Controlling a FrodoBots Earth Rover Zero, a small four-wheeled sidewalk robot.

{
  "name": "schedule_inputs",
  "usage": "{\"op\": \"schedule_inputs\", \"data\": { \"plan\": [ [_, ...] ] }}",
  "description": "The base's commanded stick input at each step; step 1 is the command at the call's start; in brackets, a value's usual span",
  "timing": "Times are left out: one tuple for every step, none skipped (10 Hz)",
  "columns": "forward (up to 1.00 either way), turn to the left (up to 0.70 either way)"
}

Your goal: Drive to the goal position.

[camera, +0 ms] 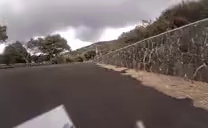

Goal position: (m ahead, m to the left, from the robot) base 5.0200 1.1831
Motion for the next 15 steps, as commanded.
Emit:
{"op": "schedule_inputs", "data": {
  "plan": [
    [1.00,-0.17],
    [1.00,-0.15],
    [1.00,-0.06],
    [1.00,0.00],
    [1.00,0.00],
    [1.00,0.00],
    [1.00,0.00],
    [1.00,0.00],
    [1.00,0.00],
    [1.00,0.00],
    [1.00,0.00],
    [1.00,0.00],
    [1.00,0.00],
    [1.00,0.00],
    [1.00,0.00]
  ]
}}
